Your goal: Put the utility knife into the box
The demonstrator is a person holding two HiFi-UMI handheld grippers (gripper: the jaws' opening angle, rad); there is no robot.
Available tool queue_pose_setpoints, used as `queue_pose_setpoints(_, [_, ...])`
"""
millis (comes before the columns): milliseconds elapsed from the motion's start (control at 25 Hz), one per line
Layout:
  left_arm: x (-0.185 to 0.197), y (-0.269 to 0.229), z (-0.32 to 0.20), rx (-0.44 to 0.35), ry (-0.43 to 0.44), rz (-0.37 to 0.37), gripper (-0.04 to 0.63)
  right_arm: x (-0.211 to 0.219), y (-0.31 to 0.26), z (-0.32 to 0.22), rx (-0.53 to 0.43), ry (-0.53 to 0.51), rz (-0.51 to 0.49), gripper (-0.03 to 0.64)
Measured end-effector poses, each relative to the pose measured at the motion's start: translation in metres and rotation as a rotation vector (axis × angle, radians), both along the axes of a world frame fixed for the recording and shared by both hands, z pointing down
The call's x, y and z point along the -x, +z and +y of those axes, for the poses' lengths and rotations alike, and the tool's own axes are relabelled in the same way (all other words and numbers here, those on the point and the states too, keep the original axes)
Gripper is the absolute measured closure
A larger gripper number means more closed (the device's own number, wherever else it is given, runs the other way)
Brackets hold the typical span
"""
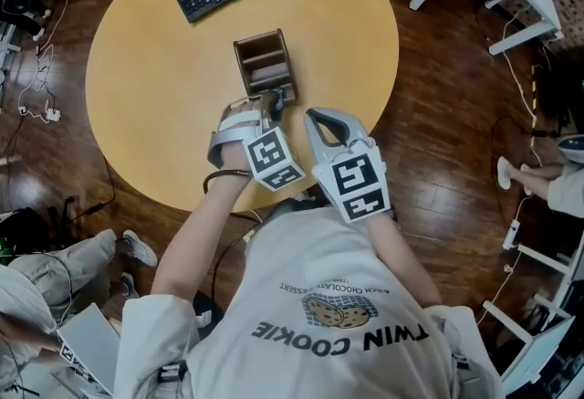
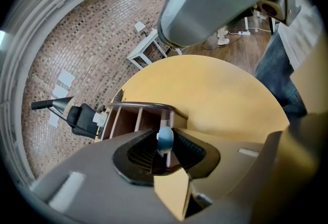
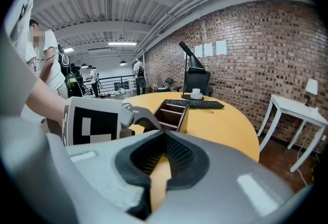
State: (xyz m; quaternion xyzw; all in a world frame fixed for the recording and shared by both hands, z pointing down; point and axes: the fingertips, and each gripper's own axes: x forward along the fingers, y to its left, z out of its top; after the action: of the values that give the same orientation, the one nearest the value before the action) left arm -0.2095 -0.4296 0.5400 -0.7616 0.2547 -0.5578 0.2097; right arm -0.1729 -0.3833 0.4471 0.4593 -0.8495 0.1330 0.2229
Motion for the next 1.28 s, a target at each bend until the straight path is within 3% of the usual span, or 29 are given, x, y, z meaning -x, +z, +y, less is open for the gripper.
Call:
queue_pose_setpoints(360, [0.000, -0.015, 0.009, -0.030, -0.060, 0.052, 0.465, -0.002, -0.003, 0.013, -0.003, -0.048, -0.015, 0.615])
queue_pose_setpoints(640, [0.004, -0.037, 0.022, -0.090, -0.200, 0.092, 0.465, -0.013, -0.014, 0.026, -0.020, -0.117, -0.057, 0.615])
queue_pose_setpoints(1040, [-0.010, -0.058, 0.074, -0.044, -0.430, 0.278, 0.466, -0.027, -0.011, 0.055, 0.003, -0.224, -0.106, 0.615])
queue_pose_setpoints(1280, [-0.031, -0.077, 0.103, -0.062, -0.530, 0.380, 0.486, -0.038, -0.014, 0.068, -0.012, -0.289, -0.140, 0.615])
